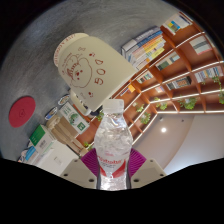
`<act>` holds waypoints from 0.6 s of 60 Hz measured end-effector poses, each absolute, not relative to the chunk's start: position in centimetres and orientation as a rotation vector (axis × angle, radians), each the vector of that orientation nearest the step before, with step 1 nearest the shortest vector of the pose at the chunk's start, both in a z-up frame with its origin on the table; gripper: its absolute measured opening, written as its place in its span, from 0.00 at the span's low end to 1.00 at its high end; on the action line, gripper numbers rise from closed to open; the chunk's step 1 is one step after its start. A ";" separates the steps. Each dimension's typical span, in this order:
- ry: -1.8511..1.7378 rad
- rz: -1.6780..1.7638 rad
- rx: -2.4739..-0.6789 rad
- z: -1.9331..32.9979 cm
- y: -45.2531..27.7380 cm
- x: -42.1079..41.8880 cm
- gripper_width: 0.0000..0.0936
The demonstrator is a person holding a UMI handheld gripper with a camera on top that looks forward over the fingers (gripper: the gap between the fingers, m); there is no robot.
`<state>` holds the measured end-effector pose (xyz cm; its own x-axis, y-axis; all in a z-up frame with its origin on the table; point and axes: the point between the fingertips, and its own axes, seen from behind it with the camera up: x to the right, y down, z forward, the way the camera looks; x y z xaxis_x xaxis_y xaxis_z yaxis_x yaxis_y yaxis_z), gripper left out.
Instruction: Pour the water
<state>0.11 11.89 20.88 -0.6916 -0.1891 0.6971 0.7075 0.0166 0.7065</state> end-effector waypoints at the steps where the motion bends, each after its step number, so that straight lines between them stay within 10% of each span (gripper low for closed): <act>1: -1.646 -1.748 -0.542 20.7 11.9 0.1 0.39; 14: -1.541 -1.592 -0.705 20.7 11.4 0.3 0.39; 36: -0.717 -0.328 -1.563 17.3 8.4 3.8 0.39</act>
<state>3.79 8.42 17.30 0.7608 0.2467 0.6002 0.6156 0.0185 -0.7879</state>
